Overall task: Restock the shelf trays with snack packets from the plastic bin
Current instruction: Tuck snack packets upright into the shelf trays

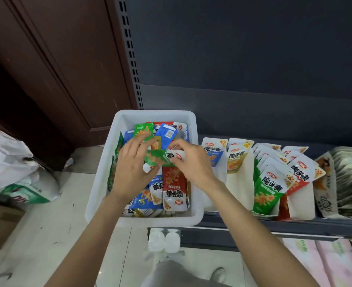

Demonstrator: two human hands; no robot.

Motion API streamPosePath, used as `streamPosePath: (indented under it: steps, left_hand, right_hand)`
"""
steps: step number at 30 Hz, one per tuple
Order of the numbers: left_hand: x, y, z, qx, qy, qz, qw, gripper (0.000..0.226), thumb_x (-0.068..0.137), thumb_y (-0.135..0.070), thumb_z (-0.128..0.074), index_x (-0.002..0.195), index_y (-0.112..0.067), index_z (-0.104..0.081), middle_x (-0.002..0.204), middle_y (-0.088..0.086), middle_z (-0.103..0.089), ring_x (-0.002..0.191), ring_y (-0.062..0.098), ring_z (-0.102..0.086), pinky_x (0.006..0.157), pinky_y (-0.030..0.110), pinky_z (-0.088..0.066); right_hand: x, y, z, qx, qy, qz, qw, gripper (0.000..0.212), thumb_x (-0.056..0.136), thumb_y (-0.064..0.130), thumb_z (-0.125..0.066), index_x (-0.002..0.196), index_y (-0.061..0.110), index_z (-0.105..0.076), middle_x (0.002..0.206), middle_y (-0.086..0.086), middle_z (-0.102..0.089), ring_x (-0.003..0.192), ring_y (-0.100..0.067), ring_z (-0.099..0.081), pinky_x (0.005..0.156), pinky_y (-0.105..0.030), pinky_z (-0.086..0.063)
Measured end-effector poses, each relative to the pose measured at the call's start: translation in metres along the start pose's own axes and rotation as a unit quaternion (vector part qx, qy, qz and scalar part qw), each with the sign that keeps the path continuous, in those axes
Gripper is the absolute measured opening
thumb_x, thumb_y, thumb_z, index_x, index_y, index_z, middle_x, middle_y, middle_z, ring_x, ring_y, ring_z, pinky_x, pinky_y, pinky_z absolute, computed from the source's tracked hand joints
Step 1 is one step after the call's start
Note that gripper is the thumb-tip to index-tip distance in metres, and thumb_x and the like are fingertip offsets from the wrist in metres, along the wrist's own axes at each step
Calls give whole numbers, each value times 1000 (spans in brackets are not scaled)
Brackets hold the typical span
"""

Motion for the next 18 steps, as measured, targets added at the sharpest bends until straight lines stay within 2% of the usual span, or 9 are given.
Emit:
streamPosePath:
  steps: [2, 4, 7, 9, 11, 13, 15, 18]
  left_hand:
    - [5, -18, 0, -38, 65, -32, 997, 47, 83, -47, -56, 119, -18, -59, 121, -4, -60, 114, 11, -51, 102, 37, -41]
    - [6, -37, -2, -102, 102, -19, 989, 39, 82, -43, -58, 107, -14, -66, 101, -5, -68, 92, 6, -60, 82, 37, -54]
    - [10, -73, -12, -159, 134, -24, 978, 29, 79, -35, -61, 99, -15, -69, 87, -14, -67, 77, 1, -61, 69, 31, -56]
    - [14, -102, -26, -168, 154, -53, 972, 25, 80, -35, -61, 98, -19, -70, 88, -11, -71, 76, -1, -62, 66, 30, -56]
    - [17, -132, -43, -201, 170, -68, 962, 25, 80, -35, -62, 99, -21, -70, 90, -9, -72, 76, -1, -63, 67, 29, -56]
    - [19, -163, -59, -237, 162, -81, 955, 24, 81, -34, -64, 99, -21, -71, 91, -9, -72, 76, 0, -64, 68, 28, -56]
    - [23, -194, -75, -263, 144, -96, 949, 21, 81, -31, -66, 98, -19, -71, 90, -7, -72, 75, 4, -65, 69, 29, -56]
    - [28, -223, -101, -300, 136, -82, 941, 18, 82, -26, -69, 98, -19, -70, 92, -6, -71, 77, 8, -66, 70, 33, -57]
  right_hand:
    - [-17, -3, 26, 85, -11, -15, 996, 27, 81, 23, -73, 107, 22, -65, 95, 9, -71, 88, -8, -65, 72, -26, -50]
    - [-35, -12, 53, 176, -36, -33, 983, 23, 79, 20, -75, 98, 27, -63, 86, 21, -65, 81, 6, -62, 63, -16, -49]
    - [-65, -37, 86, 234, -53, -69, 968, 28, 79, 19, -75, 100, 30, -60, 94, 21, -65, 81, 13, -59, 64, -11, -47]
    - [-87, -58, 100, 230, -31, -95, 968, 31, 76, 30, -74, 105, 26, -64, 93, 14, -70, 82, 3, -64, 64, -16, -51]
    - [-109, -78, 123, 230, -54, -110, 966, 25, 71, 35, -71, 94, 26, -69, 85, 11, -73, 76, -9, -68, 61, -27, -56]
    - [-129, -92, 152, 197, -114, -107, 968, 15, 71, 32, -71, 85, 27, -69, 79, 18, -72, 67, -4, -65, 58, -19, -52]
    - [-147, -104, 177, 133, -176, -109, 969, 17, 74, 32, -71, 88, 23, -70, 78, 19, -71, 66, 2, -63, 60, -11, -46]
    - [-166, -114, 198, 8, -243, -102, 964, 24, 81, 27, -68, 98, 11, -70, 83, 4, -71, 69, -3, -65, 61, -10, -45]
Point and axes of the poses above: each hand's wrist, its own x-axis towards the middle knuckle, its own z-axis out of the back of the hand, y = z × x, the point moved 7 cm from there along x, towards the middle knuckle
